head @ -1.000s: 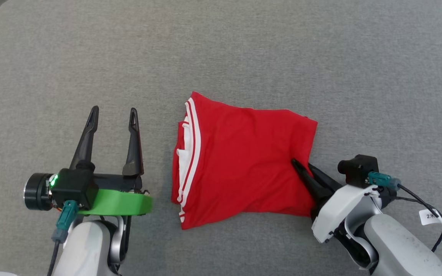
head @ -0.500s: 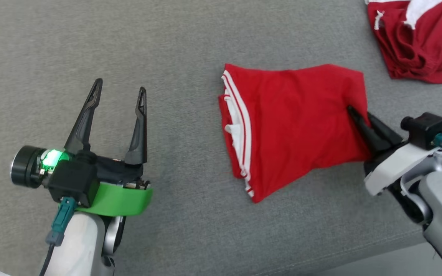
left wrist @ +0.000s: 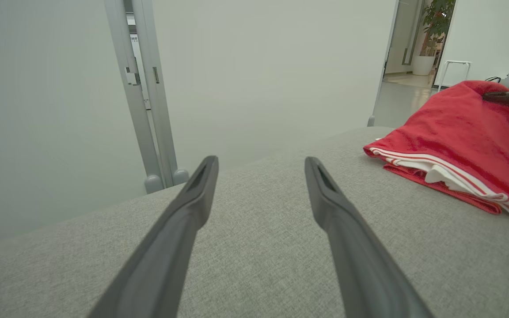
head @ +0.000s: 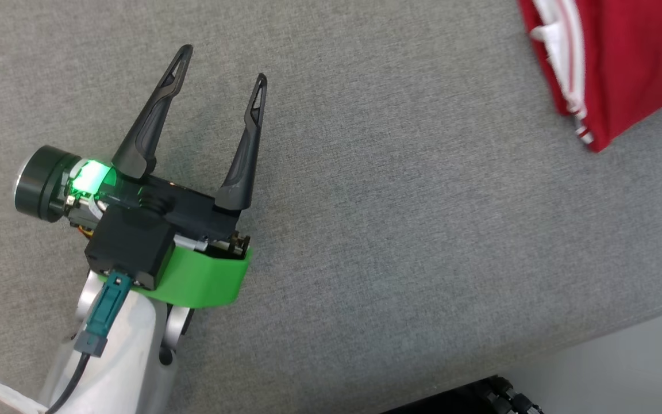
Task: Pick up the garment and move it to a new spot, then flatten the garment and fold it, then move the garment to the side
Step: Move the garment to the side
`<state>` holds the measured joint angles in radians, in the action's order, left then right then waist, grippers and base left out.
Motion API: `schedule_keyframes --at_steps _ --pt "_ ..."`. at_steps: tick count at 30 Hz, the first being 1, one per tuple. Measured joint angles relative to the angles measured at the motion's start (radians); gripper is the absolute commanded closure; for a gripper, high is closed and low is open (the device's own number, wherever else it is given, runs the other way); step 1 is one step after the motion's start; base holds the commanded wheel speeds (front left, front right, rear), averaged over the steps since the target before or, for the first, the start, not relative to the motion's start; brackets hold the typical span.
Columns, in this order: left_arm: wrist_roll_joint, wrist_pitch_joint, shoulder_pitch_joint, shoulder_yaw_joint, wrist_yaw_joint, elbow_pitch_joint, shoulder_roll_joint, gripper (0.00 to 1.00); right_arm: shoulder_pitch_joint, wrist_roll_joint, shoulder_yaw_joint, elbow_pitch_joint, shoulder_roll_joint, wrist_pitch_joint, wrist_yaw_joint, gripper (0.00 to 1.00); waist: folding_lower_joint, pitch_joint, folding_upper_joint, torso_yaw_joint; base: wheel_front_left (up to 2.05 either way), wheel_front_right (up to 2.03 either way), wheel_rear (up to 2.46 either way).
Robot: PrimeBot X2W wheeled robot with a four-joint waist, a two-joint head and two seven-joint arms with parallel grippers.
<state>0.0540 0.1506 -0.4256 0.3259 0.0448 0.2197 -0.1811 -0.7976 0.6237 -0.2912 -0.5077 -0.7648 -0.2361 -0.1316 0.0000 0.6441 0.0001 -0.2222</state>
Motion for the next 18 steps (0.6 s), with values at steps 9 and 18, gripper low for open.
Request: schedule_keyframes --at_steps 9,18 --pt "-0.007 0.006 -0.047 0.016 0.007 -0.004 -0.001 0.0 -0.104 -0.071 0.134 -0.174 -0.03 -0.018 0.0 0.0 0.0 0.111 0.0 0.048 0.0 0.0 0.0" --pt "0.008 0.036 -0.019 0.004 -0.019 -0.057 0.001 0.0 0.038 -0.148 0.349 -0.106 0.11 -0.022 0.0 0.0 0.0001 0.077 0.0 0.075 0.0 0.0 0.0"
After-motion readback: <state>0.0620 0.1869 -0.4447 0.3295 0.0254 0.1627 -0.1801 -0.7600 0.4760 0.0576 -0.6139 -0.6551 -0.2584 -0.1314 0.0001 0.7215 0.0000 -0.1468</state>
